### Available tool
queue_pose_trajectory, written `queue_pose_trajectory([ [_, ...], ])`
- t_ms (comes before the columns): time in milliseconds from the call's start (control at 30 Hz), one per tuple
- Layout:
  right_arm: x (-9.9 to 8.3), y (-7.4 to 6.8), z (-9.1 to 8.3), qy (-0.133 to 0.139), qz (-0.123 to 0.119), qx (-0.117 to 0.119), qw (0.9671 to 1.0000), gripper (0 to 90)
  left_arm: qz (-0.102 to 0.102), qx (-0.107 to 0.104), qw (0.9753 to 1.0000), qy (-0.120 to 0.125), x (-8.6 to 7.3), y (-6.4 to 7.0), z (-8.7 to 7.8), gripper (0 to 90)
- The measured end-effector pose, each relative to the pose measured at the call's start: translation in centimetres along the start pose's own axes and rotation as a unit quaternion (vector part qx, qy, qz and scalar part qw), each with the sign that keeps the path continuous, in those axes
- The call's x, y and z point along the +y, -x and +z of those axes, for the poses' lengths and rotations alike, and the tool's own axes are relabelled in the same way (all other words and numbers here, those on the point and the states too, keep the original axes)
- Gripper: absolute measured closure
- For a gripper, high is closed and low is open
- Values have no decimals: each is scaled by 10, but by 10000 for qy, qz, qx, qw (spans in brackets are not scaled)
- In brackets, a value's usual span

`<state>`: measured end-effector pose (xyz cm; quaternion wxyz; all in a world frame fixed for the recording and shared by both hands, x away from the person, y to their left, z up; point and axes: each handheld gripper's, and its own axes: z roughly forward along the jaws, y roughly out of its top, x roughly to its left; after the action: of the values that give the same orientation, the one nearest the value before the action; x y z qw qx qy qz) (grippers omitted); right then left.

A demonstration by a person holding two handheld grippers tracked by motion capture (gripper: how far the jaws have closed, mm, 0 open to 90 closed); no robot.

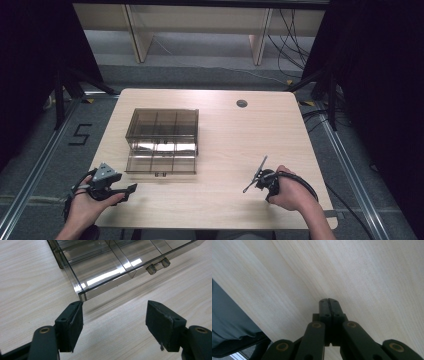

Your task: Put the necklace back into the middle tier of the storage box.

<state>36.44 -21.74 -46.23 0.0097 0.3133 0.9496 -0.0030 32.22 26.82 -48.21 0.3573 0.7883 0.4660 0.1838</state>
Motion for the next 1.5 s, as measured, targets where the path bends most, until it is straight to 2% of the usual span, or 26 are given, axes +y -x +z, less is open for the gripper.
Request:
queue_pose_trajectory([
  [33,0,1,-1,-15,41,-29,10000,900,235,28,9995,-196,1,-3,-3,301],
  [133,1,4,-8,60,59,24,10000,900,222,27,9996,-193,0,-3,-3,301],
  [167,2,7,-11,77,-90,12,9999,900,228,26,9995,-197,0,-3,-3,300],
  [200,2,6,-13,57,20,30,10000,900,38,0,10000,-33,0,0,-1,300],
  [233,2,5,-16,44,82,12,10000,900,71,37,10000,-57,0,-1,-1,300],
  [267,2,6,-17,58,87,13,9999,900,259,36,9994,-216,1,-3,-4,301],
  [333,1,8,-13,-46,17,137,9999,900,14,20,10000,-11,0,0,0,300],
  [400,-1,8,-7,-132,148,28,9998,881,-3,-23,10000,3,0,0,0,300],
  [433,-3,11,-3,-158,71,34,9998,851,-8,-27,10000,6,0,0,0,300],
  [467,-4,10,0,-238,257,59,9994,824,-5,-58,10000,-6,0,0,0,300],
  [500,-6,13,3,-239,73,28,9997,805,-7,-64,10000,-9,0,0,1,299],
  [700,-6,10,8,-226,58,121,9997,751,-24,-50,10000,-5,0,0,1,297],
  [800,-6,10,8,-260,-88,111,9996,722,-22,-97,9999,-51,0,0,0,297],
  [833,-6,9,9,-397,-249,54,9989,723,-21,-77,10000,-10,0,0,1,297],
  [867,-5,6,9,-362,-152,26,9992,728,-21,-77,10000,-10,0,0,1,297],
  [933,-4,8,10,-347,-456,-139,9983,754,19,-82,10000,-39,0,0,0,297],
  [1000,-2,6,10,-416,-417,-202,9981,809,33,-86,9999,-48,0,0,0,297],
  [1033,-1,7,11,-375,-561,-196,9975,846,36,-88,9999,-47,0,0,0,297],
  [1100,2,3,10,-422,-372,-154,9983,880,236,-102,9993,-289,1,-2,-2,297],
  [1133,2,4,10,-462,-412,-204,9979,886,241,-114,9992,-284,1,-2,-2,297],
  [1167,2,5,10,-490,-382,-228,9978,889,26,-137,9998,-111,0,1,0,297],
  [1200,2,4,10,-431,-260,-116,9987,891,-23,-139,9999,-83,0,1,1,297],
  [1300,1,5,10,-373,-166,-92,9991,893,-27,-132,9999,-76,0,1,1,297],
  [1333,0,8,10,-327,-253,-144,9990,894,-27,-132,9999,-76,0,1,1,297],
  [1400,0,7,8,-269,-62,55,9996,895,-38,-110,9999,-20,0,2,1,297],
  [1500,0,7,3,-250,-113,137,9995,900,-22,-134,9999,-78,0,1,1,297],
])
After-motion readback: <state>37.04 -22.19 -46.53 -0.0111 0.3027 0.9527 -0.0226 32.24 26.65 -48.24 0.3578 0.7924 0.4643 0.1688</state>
